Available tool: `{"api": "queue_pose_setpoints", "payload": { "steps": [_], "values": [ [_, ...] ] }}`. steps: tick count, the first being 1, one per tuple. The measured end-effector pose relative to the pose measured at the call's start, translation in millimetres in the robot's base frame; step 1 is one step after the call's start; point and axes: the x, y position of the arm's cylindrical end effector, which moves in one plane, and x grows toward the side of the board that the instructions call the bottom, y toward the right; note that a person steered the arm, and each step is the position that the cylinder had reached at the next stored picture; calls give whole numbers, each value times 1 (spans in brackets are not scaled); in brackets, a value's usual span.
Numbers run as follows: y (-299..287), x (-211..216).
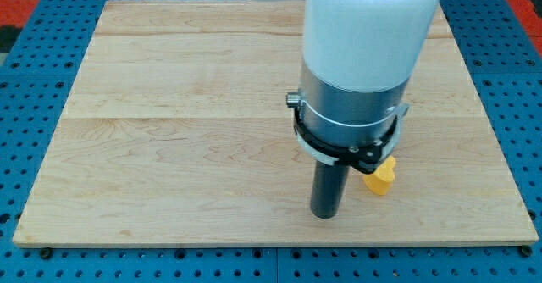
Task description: Move the yellow heart to the left of the red circle
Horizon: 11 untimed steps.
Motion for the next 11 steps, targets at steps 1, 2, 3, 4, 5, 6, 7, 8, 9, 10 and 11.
{"api": "queue_pose_setpoints", "payload": {
  "steps": [1, 2, 3, 4, 5, 6, 7, 8, 9, 10, 11],
  "values": [
    [3, 0],
    [42, 8],
    [72, 21],
    [84, 21],
    [111, -3],
    [133, -49],
    [108, -71],
    [27, -52],
    [15, -51],
    [55, -51],
    [57, -6]
  ]
}}
